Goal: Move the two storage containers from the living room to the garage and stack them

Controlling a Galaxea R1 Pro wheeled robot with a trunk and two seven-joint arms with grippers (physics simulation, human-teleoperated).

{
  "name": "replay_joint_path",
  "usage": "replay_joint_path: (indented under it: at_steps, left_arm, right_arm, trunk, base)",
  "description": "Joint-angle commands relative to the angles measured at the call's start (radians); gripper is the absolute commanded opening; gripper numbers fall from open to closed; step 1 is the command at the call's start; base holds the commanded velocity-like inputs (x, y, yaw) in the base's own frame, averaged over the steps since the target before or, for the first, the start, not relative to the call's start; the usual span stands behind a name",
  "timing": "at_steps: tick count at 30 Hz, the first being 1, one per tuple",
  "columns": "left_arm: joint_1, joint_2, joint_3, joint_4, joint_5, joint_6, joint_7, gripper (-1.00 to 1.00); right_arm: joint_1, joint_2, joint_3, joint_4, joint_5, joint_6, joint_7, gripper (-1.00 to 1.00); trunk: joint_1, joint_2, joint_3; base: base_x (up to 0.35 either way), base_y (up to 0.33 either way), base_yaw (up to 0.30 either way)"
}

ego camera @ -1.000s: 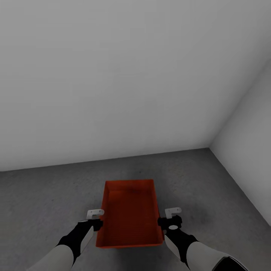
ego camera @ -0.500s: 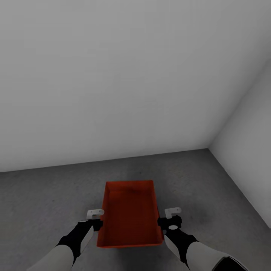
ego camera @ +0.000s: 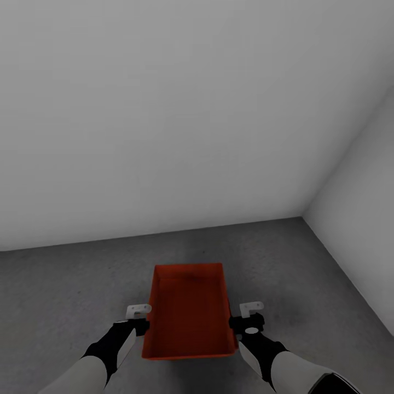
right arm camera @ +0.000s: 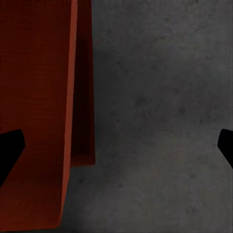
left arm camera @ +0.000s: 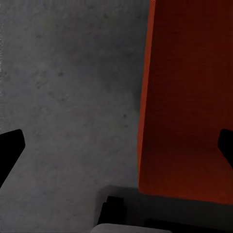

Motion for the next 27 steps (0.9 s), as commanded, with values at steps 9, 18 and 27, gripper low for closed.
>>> replay_joint_path:
  at_steps: [9, 18, 27]
  left_arm:
    - [0.0, -0.001, 0.007, -0.003, -0.004, 0.006, 0.0, 1.0]
    - [0.0, -0.001, 0.007, -0.003, -0.004, 0.006, 0.0, 1.0]
    - [0.0, 0.0, 0.007, -0.003, -0.004, 0.006, 0.0, 1.0]
  right_arm:
    - [-0.001, 0.0, 0.008, 0.001, -0.011, -0.005, -0.003, 1.0]
    - [-0.001, 0.0, 0.008, 0.001, -0.011, -0.005, -0.003, 1.0]
    - [-0.001, 0.0, 0.008, 0.001, -0.011, -0.005, -0.003, 1.0]
  trunk:
    - [-0.035, 0.063, 0.028]
    - [-0.069, 0.126, 0.056]
    - [-0.104, 0.189, 0.084]
  base:
    - [0.0, 0.0, 0.0]
    - [0.0, 0.0, 0.0]
    - [0.0, 0.0, 0.0]
